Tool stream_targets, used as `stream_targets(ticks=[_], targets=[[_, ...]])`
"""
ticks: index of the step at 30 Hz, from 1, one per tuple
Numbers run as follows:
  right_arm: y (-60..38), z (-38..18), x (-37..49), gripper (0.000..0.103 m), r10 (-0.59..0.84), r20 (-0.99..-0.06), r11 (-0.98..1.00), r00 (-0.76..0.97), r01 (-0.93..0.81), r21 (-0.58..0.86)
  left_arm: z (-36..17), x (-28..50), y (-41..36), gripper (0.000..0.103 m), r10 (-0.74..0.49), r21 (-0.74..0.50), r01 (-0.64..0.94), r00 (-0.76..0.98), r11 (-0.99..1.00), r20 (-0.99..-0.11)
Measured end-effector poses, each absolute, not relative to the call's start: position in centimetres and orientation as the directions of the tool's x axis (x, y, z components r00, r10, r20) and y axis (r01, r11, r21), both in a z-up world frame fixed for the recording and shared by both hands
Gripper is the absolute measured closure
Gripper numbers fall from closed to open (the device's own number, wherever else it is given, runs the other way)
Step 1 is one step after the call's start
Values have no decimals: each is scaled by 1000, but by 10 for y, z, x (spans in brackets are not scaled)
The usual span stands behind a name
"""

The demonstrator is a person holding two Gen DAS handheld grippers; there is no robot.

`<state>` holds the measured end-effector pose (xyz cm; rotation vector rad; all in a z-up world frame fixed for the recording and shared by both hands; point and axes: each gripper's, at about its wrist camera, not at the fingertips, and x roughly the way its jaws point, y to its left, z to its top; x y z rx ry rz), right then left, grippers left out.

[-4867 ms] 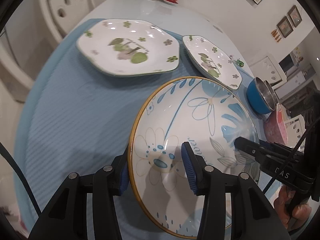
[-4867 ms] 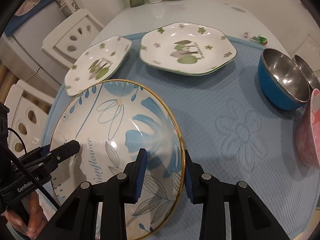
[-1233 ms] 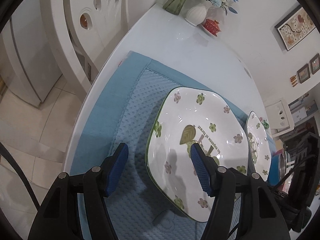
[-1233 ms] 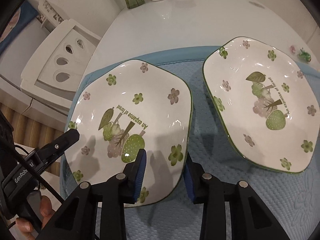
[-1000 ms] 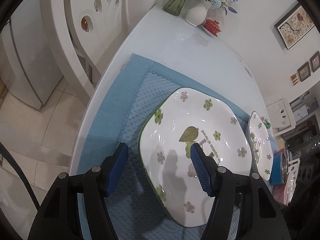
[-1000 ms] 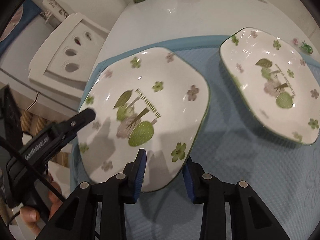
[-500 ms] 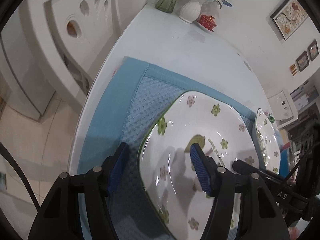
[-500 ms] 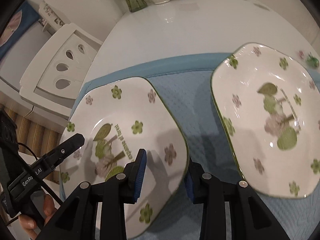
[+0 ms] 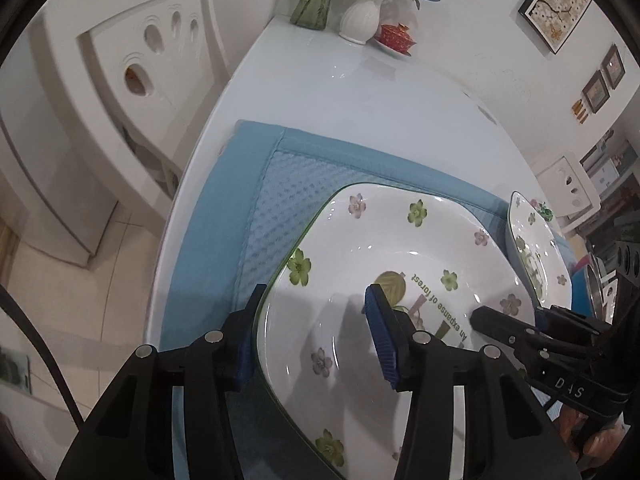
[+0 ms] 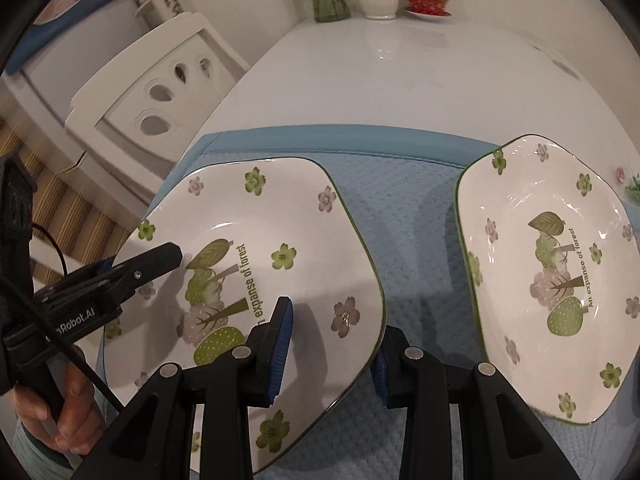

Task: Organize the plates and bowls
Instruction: 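Carry the clover plate over the blue-leaf plate and lower it on top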

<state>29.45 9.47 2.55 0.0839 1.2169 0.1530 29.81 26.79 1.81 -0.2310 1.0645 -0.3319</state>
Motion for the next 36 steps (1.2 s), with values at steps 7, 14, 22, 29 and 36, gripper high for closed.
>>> stream_targets(ticks=[7,14,22,29,36], targets=[[114,34,275,69,182,-929,979,323,-152,138,24,271,278,58,-374,-343,152,440,927,-816],[119,54,247,69,184,-924,971,336,-211,116,39,246,280,58,-382,-330,192,450,924,-808],[117,88,212,69,199,-912,969,360,-214,127,72,212,278,58,-390,-323,220,483,920,-784],[106,120,161,69,208,-903,972,376,-183,148,103,165,274,58,-397,-317,240,504,917,-767],[90,131,101,69,191,-910,980,367,-118,158,110,113,261,58,-404,-315,259,483,913,-777]])
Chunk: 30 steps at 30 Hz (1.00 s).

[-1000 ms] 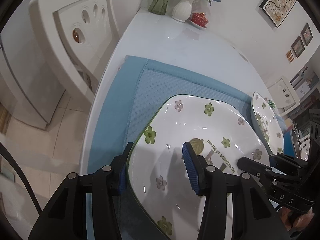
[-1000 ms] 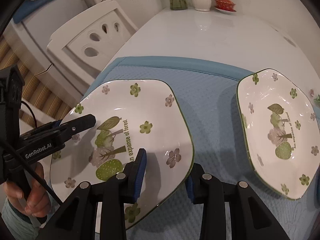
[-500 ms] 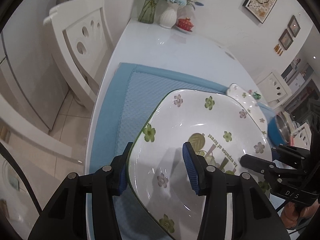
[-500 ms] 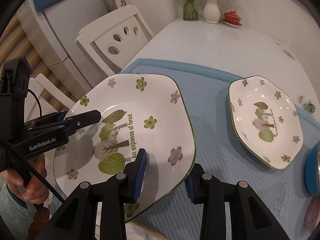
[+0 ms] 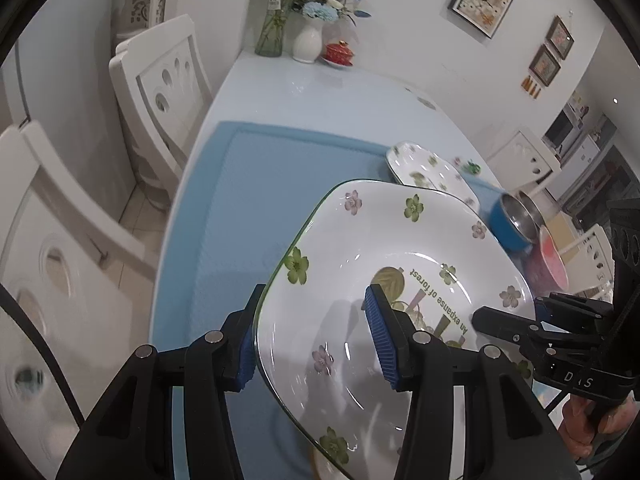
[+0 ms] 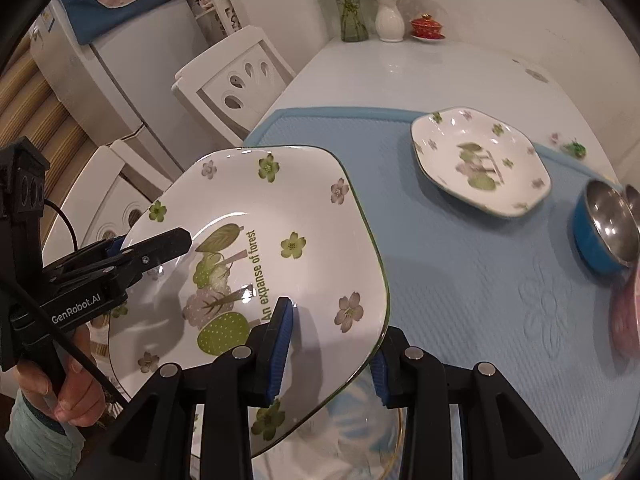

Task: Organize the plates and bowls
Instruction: 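Carry the clover plate over the blue-leaf plate and lower it on top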

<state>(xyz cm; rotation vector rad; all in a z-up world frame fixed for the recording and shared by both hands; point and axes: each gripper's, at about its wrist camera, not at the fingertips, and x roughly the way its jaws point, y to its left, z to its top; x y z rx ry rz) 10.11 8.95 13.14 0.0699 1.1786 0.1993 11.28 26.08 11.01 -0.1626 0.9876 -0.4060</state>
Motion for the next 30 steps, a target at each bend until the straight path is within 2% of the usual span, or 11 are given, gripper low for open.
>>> stream_targets(ticks=[13,30], targets=[[77,120,18,69,181,-939,980,293,-130,149,85,31,242,58,-395,-322,238,406,916,-824],[74,91,-4,68,161,-965,981,208,-143,133,52,-3,235,58,-379,-340,169,353,925,-856]])
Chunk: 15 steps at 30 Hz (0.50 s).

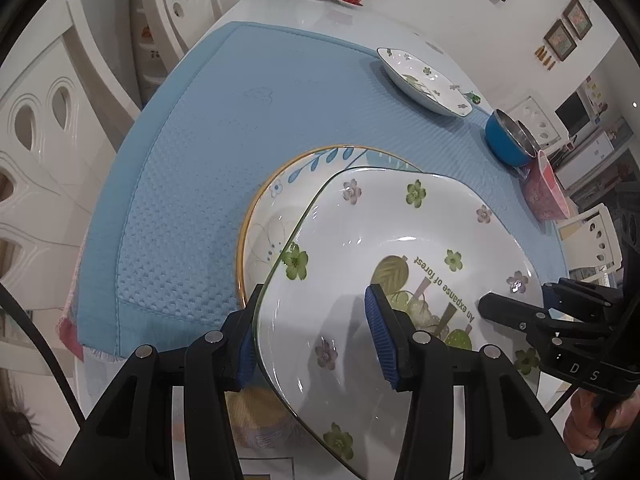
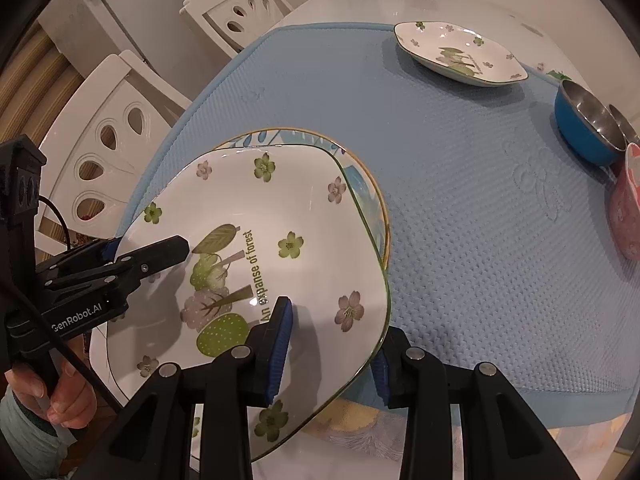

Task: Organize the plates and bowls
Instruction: 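Carry the clover plate over the blue-leaf plate and lower it on top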

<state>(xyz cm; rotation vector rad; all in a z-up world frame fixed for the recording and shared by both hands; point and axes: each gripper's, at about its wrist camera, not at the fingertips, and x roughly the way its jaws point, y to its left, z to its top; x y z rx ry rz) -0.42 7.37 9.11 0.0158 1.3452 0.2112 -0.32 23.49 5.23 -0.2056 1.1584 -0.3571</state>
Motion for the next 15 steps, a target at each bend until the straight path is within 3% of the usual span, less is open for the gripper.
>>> stream_targets(ticks=[15], targets=[[69,69,8,67,151,-981,988,121,-48,146,47,10,228,58,-368,-319,196,328,927,-870]])
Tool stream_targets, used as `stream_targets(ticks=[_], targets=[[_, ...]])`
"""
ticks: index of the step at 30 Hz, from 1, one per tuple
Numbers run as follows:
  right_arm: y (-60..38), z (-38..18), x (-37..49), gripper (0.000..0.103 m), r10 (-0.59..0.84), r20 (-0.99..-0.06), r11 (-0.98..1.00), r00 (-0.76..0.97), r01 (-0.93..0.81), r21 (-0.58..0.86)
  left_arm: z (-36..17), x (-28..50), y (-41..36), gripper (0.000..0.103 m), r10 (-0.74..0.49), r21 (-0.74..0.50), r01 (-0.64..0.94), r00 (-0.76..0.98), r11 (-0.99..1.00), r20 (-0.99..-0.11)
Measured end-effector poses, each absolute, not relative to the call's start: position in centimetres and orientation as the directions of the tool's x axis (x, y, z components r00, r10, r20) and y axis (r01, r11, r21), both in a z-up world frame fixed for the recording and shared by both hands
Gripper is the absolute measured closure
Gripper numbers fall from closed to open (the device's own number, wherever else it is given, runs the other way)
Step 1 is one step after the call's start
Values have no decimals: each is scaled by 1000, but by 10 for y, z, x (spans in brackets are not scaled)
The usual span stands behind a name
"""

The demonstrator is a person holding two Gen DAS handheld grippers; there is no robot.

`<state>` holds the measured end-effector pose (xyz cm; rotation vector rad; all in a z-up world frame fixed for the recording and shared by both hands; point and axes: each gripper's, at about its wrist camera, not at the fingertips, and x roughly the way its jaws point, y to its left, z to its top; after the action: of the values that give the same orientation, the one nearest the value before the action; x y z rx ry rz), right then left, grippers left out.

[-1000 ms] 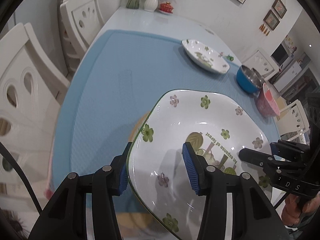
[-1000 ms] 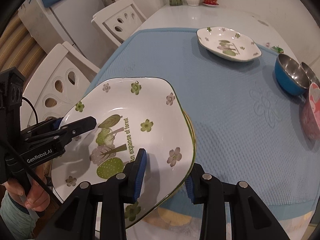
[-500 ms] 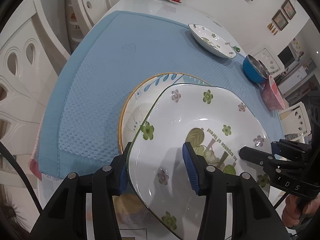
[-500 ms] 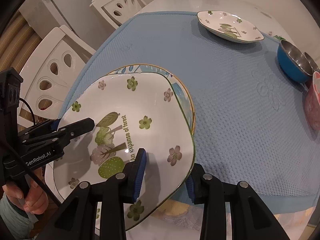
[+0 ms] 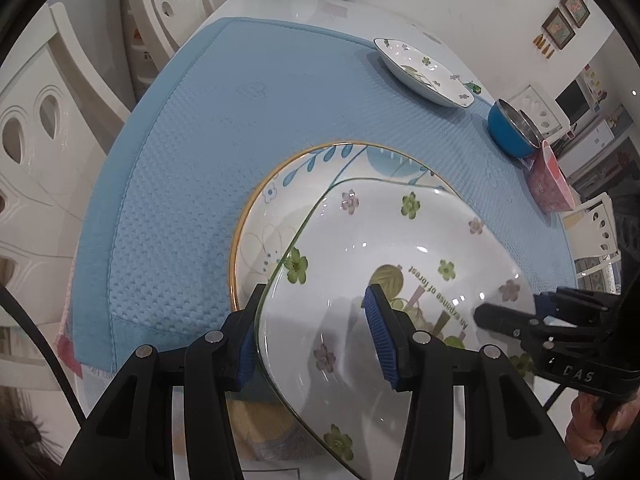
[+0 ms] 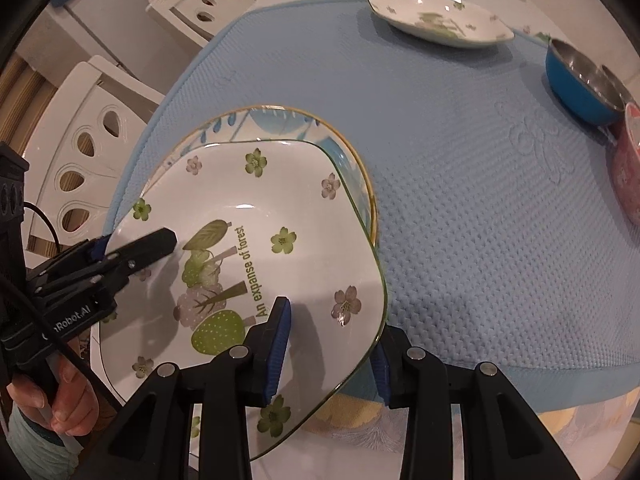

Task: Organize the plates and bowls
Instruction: 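Carry the clover plate over the blue-leaf plate and lower it on top, then open the right tool and lift away from the stack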

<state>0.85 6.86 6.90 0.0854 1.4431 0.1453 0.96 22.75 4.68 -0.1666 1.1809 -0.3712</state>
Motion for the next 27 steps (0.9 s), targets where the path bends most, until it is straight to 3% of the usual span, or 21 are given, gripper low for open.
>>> stream_targets(ticks=[27], targets=[[72,76,18,67,146,-985,987,88,-83,139,74,51,258,58,-395,-341,205,370,918,-841]])
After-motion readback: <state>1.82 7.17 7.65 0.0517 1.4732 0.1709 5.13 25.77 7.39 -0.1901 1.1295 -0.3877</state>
